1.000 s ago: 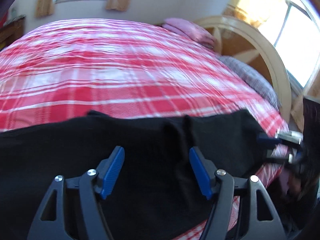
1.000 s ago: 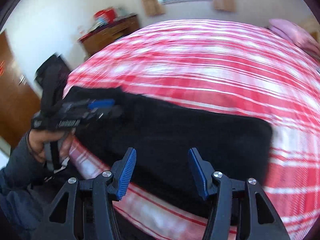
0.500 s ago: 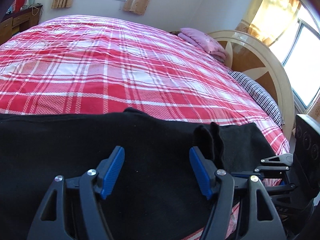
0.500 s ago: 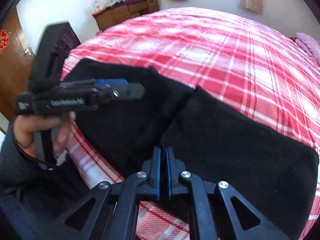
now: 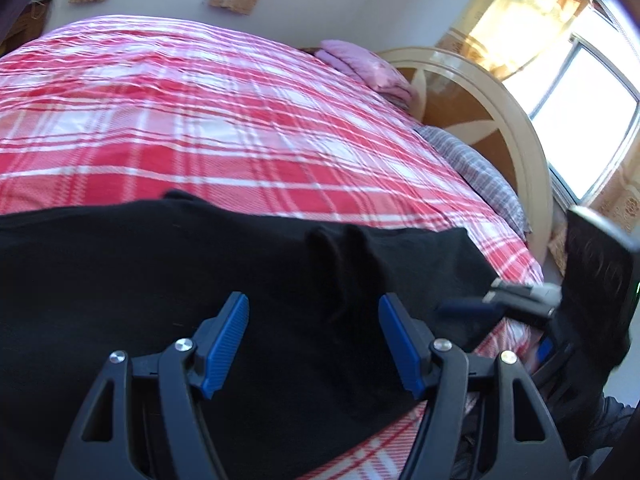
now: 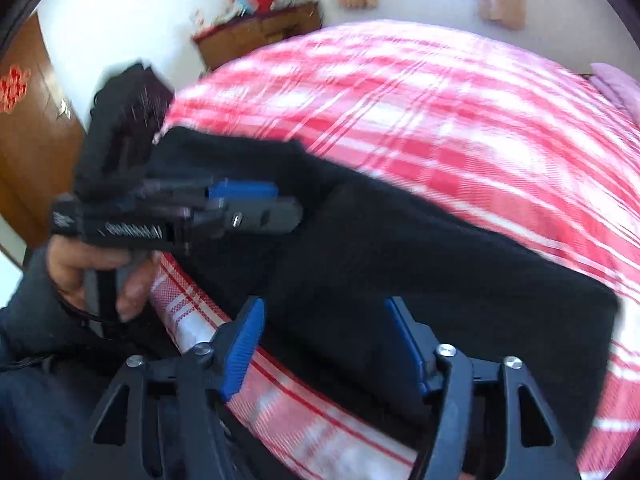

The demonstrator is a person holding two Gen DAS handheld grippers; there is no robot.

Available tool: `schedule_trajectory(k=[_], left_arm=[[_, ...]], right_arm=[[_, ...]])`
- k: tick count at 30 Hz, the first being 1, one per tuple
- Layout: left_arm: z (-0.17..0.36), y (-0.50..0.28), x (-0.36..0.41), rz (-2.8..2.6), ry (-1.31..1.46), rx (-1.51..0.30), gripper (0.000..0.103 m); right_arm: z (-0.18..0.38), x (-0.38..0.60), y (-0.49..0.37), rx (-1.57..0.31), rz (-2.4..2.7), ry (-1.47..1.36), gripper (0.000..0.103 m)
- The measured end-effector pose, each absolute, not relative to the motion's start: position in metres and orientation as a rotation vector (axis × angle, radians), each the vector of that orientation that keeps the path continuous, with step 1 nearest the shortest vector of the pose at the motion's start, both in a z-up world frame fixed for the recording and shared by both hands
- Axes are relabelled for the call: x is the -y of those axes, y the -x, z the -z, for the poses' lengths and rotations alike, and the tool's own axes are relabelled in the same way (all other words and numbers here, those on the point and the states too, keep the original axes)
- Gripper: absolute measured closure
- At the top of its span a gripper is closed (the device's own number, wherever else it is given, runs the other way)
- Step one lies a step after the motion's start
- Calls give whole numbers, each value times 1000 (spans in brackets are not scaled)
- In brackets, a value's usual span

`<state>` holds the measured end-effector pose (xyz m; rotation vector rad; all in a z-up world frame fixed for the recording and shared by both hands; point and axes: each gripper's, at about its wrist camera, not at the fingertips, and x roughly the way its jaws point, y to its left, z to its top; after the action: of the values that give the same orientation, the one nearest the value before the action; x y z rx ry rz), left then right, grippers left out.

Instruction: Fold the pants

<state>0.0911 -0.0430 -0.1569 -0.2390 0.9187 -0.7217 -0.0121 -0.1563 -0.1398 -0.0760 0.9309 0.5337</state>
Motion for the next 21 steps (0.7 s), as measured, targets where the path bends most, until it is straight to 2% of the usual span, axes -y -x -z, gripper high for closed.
schedule_trajectory(k=[5,6,7,8,9,10,17,21], left_arm=[[158,-86,76,762,157,-947,34],[157,-85,83,759,131,-948,40],[157,-84,89,754,104,-950,54],[157,-82,95,729,61,-950,62],[157,-82,96,707,32,-945,81],[156,-81,96,707,25,-942,91],[141,-75,71,707,107,-926,91],[151,-80,72,697,104,-948,90]], right_arm=[[127,219,28,-873,-411,9,39],[126,231,30,-861,-377,-3,39],[126,245,31,-849,-338,-29,38],[128,255,30,-848,-312,-57,39],[129,263,27,-850,-295,-81,39],[129,271,26,-845,-277,-105,39],[115,294,27,-779,-323,-257,39],[137,260,24,-919,-409,-124,38]])
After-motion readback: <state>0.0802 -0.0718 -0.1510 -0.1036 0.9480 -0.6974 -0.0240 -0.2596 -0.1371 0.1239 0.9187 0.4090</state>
